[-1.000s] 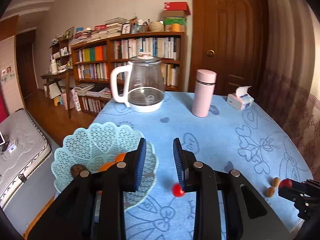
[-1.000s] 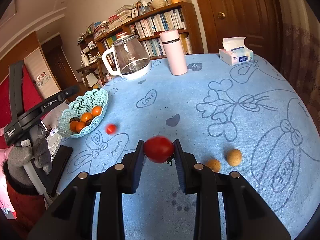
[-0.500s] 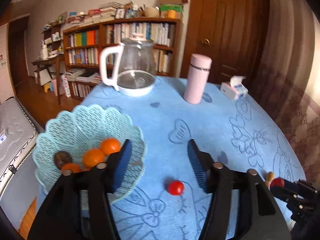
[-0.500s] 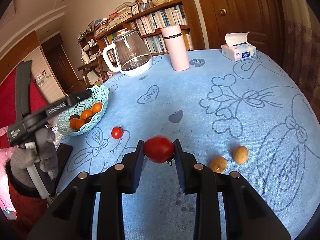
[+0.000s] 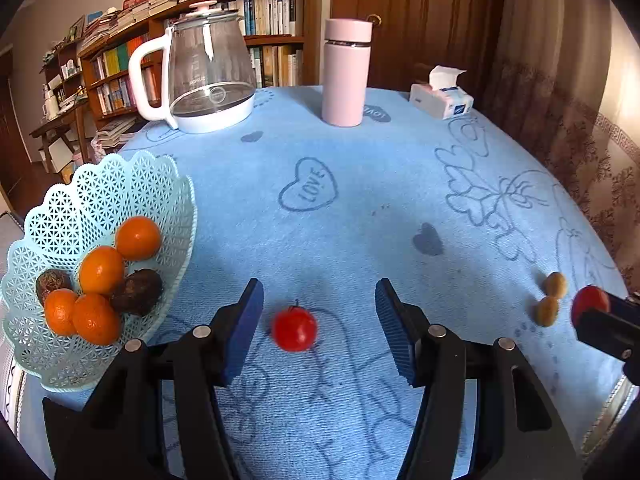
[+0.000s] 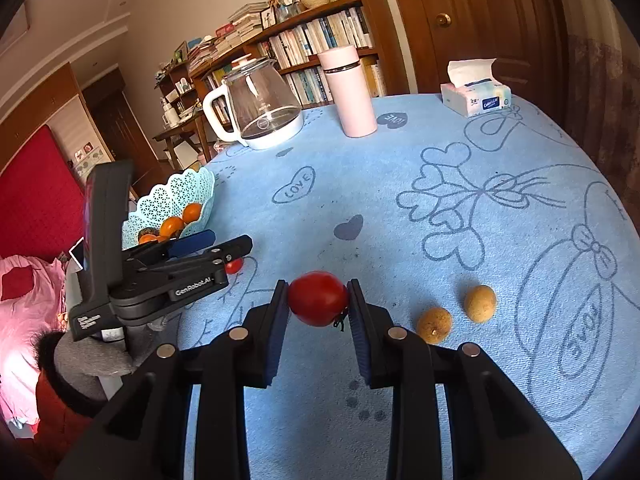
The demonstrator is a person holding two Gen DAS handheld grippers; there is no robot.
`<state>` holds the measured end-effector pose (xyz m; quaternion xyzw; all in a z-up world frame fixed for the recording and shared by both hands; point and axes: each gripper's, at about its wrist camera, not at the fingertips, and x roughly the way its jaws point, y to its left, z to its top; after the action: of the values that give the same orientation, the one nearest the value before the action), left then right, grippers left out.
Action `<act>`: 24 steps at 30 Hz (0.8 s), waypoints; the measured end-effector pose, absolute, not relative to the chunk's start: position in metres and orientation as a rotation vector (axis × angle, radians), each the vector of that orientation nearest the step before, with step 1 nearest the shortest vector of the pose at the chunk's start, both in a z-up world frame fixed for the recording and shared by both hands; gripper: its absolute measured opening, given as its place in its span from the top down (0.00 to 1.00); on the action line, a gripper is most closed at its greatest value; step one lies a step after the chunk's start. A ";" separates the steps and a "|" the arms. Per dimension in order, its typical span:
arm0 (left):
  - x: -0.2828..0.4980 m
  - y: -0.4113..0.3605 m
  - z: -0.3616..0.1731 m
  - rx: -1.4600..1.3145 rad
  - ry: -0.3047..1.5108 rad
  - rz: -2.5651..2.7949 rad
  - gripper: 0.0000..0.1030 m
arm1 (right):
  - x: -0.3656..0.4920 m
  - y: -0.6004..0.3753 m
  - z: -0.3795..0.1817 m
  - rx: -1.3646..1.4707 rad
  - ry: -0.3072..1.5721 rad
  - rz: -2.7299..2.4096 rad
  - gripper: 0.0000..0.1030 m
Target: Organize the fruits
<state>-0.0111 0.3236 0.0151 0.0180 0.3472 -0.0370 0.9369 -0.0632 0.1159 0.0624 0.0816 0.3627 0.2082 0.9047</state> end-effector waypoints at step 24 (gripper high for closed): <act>-0.011 0.339 0.016 0.019 0.713 -0.040 0.74 | -0.063 0.114 0.063 0.173 0.745 0.427 0.71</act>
<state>-0.0108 0.3395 0.0158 0.0094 0.3488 -0.0195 0.9369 -0.0634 0.1144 0.0634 0.0840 0.3607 0.2065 0.9056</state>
